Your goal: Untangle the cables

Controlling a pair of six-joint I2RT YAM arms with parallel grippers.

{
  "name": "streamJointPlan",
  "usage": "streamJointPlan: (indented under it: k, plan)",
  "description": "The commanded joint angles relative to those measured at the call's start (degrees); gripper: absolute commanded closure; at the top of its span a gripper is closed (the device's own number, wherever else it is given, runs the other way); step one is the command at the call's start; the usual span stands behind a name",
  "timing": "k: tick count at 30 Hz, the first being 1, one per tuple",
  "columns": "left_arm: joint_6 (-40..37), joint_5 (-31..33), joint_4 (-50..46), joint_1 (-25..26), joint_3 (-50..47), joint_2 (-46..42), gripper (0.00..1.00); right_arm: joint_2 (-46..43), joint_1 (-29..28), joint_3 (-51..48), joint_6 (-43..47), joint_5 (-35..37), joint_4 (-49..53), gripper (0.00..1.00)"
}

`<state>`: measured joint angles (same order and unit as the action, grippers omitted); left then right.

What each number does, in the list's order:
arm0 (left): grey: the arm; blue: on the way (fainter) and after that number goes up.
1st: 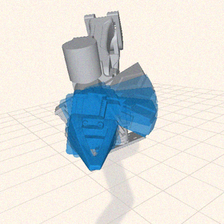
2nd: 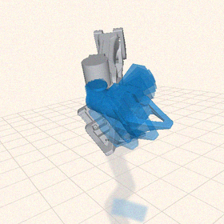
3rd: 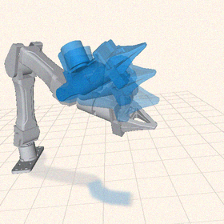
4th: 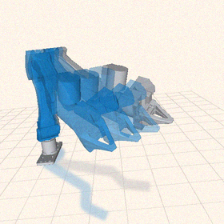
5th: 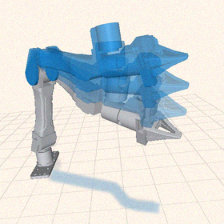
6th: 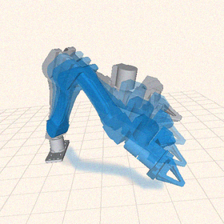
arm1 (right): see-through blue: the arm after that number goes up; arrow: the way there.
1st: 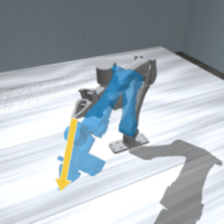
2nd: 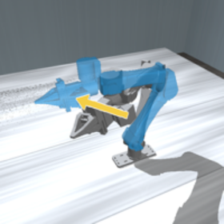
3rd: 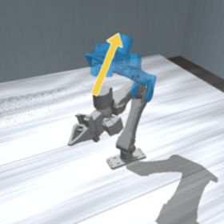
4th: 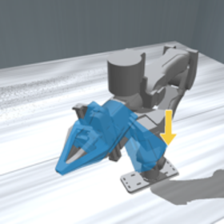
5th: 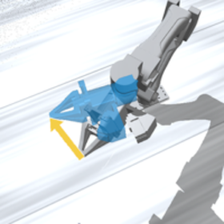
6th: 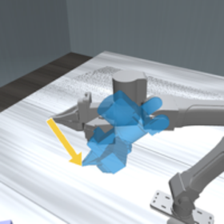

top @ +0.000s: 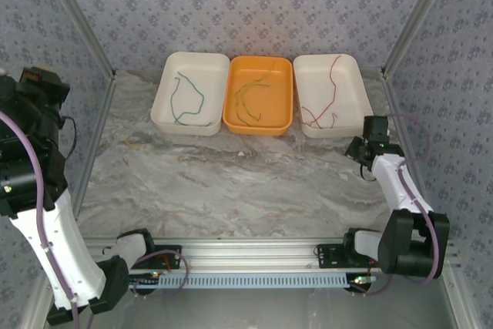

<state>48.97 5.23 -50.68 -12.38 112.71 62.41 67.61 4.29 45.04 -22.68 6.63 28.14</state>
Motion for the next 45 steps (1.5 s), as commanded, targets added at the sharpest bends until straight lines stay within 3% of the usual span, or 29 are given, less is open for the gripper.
streamJointPlan:
  k: [1,6,13,18,25,37,41,45]
  plan:
    - [6.3,-14.0,13.5,-0.2,0.2,4.3,1.00,-7.1,-4.0,1.0,-0.3,-2.2,-0.2,1.00]
    - [20.0,-25.4,34.2,0.0,-2.9,8.6,1.00,-16.8,-10.8,1.4,-1.2,-6.3,0.3,1.00]
    - [20.6,-28.1,33.1,7.5,6.8,14.9,1.00,-18.8,-17.6,14.9,-1.9,-10.8,-0.6,1.00]
    - [15.4,-27.6,27.3,14.9,10.4,15.5,1.00,-10.5,-18.0,31.8,-1.5,-15.9,-2.5,1.00]
    - [9.8,-24.8,24.9,26.4,8.3,16.5,1.00,5.7,-18.5,53.2,1.5,-17.1,-5.1,1.00]
    - [8.1,-25.7,26.1,31.7,11.6,25.3,1.00,29.7,-18.3,83.8,1.1,-18.7,-6.8,1.00]
    - [8.8,-26.5,28.8,33.5,13.2,29.1,1.00,34.5,-17.2,89.8,0.3,-18.9,-6.0,1.00]
    - [6.5,-25.7,25.4,35.3,21.2,34.4,1.00,37.2,-16.2,91.1,-0.3,-19.5,-7.3,1.00]
